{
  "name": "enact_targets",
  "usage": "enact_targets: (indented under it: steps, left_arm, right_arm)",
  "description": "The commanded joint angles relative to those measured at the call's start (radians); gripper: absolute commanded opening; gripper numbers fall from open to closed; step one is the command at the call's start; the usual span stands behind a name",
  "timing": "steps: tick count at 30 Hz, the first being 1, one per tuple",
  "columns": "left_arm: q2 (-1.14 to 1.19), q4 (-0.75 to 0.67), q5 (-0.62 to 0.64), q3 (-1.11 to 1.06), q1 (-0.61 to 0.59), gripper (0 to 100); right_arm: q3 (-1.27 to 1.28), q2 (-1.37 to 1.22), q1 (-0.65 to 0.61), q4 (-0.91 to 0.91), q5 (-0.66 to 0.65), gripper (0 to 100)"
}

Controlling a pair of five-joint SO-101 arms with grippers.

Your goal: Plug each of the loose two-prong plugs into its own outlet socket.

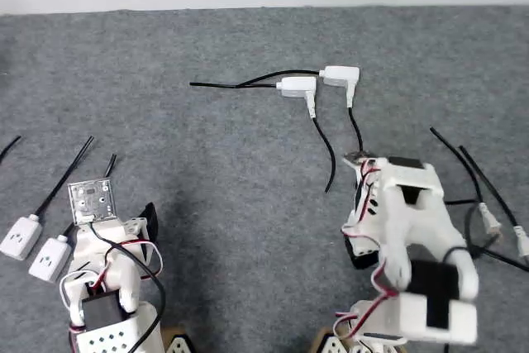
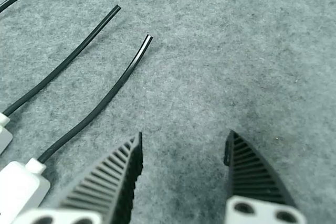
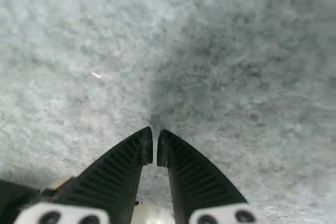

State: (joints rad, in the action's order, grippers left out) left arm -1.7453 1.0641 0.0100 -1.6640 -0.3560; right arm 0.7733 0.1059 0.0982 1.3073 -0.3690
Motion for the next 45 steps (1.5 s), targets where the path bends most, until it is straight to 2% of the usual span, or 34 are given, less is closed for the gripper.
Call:
enact_targets:
  steps: [1, 10, 15, 22, 28, 32, 35, 39, 45]
  left_arm:
    - [-0.008, -0.009, -0.011, 0.005, -0.005, 24]
    - [-0.008, -0.008, -0.011, 0.005, -0.003, 24]
    - [-0.008, -0.008, -0.011, 0.005, -0.003, 24]
    - [-0.008, 0.003, -0.049, 0.005, -0.003, 28]
    - [-0.008, 0.009, -0.061, 0.036, -0.014, 31]
    - [-0.003, 0.089, -0.190, 0.225, -0.071, 31]
    - [0.000, 0.238, -0.258, 0.464, -0.103, 30]
    - [0.006, 0.341, -0.321, 0.740, -0.172, 30]
    - [0.222, 0.531, -0.420, 1.038, -0.186, 30]
  right_arm:
    - [0.051, 0.220, -0.005, -0.028, 0.012, 0.8]
    - [0.348, 0.783, -0.012, -0.160, -0.028, 0.8]
    - [0.557, 0.997, -0.081, -0.240, -0.048, 0.8]
    - [0.706, 1.158, -0.085, -0.303, -0.049, 0.8]
    - [0.720, 1.204, -0.085, -0.291, -0.049, 0.8]
    - [0.720, 1.204, -0.085, -0.295, -0.049, 0.8]
    - [0.720, 1.204, -0.085, -0.297, -0.049, 0.8]
    - [0.721, 1.204, -0.085, -0.297, -0.049, 0.8]
    - [0.726, 1.207, -0.085, -0.297, -0.049, 0.8]
